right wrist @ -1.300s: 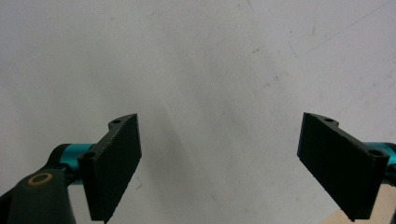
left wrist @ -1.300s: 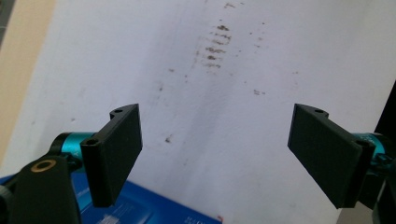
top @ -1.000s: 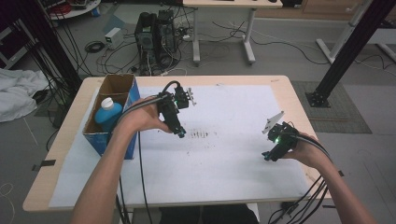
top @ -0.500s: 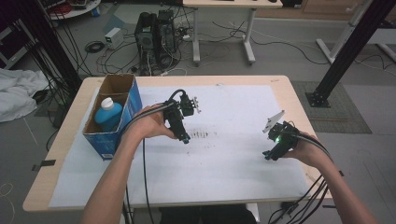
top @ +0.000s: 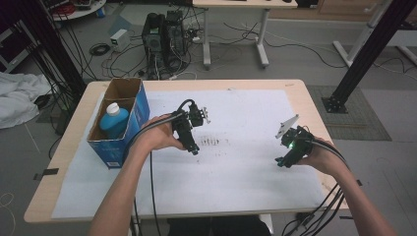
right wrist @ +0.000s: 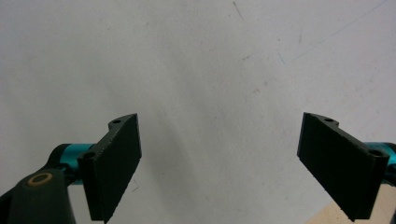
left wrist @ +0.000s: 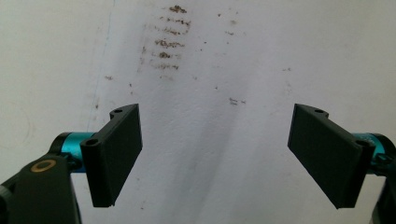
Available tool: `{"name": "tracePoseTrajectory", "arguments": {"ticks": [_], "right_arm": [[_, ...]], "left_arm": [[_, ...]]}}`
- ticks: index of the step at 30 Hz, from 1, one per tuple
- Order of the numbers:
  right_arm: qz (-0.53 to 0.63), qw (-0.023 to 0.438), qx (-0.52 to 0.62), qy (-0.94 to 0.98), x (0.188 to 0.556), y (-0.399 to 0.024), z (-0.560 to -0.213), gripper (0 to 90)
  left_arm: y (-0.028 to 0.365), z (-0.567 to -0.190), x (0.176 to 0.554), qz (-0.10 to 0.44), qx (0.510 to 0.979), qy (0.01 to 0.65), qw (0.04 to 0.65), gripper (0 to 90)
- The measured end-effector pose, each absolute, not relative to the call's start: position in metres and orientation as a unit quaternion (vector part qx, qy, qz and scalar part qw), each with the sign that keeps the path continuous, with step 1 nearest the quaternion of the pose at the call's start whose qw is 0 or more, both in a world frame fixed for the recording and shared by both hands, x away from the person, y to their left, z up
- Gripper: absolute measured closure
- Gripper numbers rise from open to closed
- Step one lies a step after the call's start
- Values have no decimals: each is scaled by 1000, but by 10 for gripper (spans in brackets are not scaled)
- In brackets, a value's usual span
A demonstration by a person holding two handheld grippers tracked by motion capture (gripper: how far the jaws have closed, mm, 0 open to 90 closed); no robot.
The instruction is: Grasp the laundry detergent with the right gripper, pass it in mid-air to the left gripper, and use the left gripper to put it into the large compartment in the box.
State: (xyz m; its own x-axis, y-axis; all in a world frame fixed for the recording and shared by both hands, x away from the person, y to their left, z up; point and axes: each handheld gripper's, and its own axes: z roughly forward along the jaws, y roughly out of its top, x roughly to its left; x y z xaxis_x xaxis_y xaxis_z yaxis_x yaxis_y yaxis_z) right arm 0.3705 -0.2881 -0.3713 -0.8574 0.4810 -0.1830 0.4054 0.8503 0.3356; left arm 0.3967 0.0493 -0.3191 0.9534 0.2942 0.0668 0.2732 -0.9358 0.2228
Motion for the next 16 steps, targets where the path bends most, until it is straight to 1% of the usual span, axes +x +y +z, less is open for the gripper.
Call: {"name": "tracePoseTrajectory", "arguments": {"ticks": [1, 3, 12, 13, 16], "right_arm": [[144, 131, 233, 953, 370, -288, -371, 129], [142, 129, 245, 951, 368, -288, -370, 129], [141, 128, 249, 950, 366, -287, -364, 129], [148, 134, 240, 950, 367, -288, -364, 129], [143, 135, 252, 948, 365, -287, -363, 129]], "left_arm": [[49, -317, 398, 49, 985, 136, 93, 178], [48, -320, 396, 49, 982, 148, 109, 178], [49, -318, 395, 51, 982, 148, 109, 178], [50, -317, 395, 52, 982, 148, 109, 179], [51, -317, 393, 54, 980, 150, 117, 178]]}}
